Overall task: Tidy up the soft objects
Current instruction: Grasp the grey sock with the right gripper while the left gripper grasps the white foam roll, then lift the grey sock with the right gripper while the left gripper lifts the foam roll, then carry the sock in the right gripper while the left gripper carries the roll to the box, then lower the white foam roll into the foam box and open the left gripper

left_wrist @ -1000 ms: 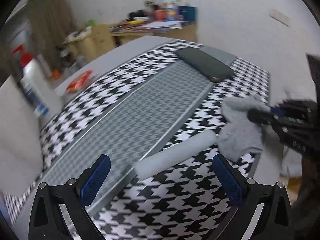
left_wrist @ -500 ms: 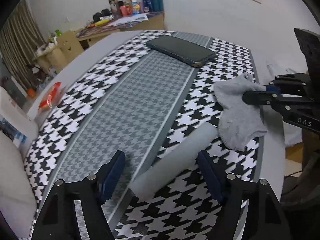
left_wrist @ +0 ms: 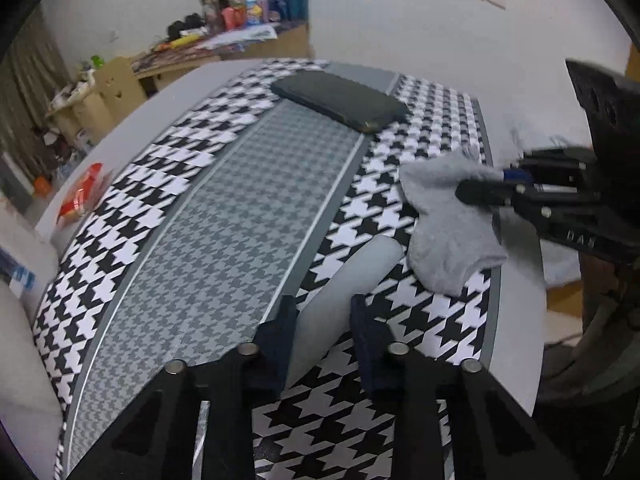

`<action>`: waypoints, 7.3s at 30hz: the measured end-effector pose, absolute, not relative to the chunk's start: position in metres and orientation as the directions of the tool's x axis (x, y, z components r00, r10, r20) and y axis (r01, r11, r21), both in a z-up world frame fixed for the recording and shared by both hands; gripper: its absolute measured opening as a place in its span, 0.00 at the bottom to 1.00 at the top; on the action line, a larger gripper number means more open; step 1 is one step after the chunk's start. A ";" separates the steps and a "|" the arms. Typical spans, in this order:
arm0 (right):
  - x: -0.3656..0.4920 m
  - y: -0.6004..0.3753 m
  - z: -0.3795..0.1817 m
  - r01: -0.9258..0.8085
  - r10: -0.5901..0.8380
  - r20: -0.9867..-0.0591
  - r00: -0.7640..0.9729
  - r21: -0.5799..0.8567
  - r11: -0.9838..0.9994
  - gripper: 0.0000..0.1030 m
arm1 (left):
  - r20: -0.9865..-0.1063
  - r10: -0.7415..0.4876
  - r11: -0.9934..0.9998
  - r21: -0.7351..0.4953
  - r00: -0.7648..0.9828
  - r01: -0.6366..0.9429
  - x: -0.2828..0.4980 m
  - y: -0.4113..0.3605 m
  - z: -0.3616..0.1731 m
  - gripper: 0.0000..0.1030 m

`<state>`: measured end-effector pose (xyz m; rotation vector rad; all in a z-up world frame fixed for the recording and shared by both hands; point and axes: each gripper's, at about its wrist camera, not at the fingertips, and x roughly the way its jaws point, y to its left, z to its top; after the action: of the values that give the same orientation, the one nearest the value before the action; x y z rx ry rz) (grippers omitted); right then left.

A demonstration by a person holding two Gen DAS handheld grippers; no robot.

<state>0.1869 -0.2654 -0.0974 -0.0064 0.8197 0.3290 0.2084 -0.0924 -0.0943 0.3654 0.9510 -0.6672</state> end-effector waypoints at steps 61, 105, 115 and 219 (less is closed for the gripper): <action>0.183 -0.237 -0.106 -0.407 0.285 -0.719 0.635 0.002 0.913 0.62 | -0.758 -0.337 0.918 -0.135 0.559 0.372 0.161 -0.077 -0.083 0.15; 0.169 -0.160 -0.036 -0.501 0.471 -0.578 0.667 0.120 0.857 0.12 | -0.633 -0.229 0.972 -0.109 0.739 0.207 0.121 0.005 -0.029 0.15; 0.169 -0.137 -0.021 -0.522 0.492 -0.551 0.674 0.116 0.845 0.13 | -0.602 -0.200 0.979 -0.101 0.773 0.175 0.118 0.028 -0.015 0.15; 0.225 0.033 0.091 -0.628 0.563 -0.465 0.683 0.018 0.778 0.13 | -0.442 0.222 0.969 0.000 0.869 -0.248 0.191 0.185 0.065 0.15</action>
<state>0.2249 0.0330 0.0906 -0.1472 0.4709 0.6706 0.1907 0.1849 0.0654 -0.0572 0.4551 0.2459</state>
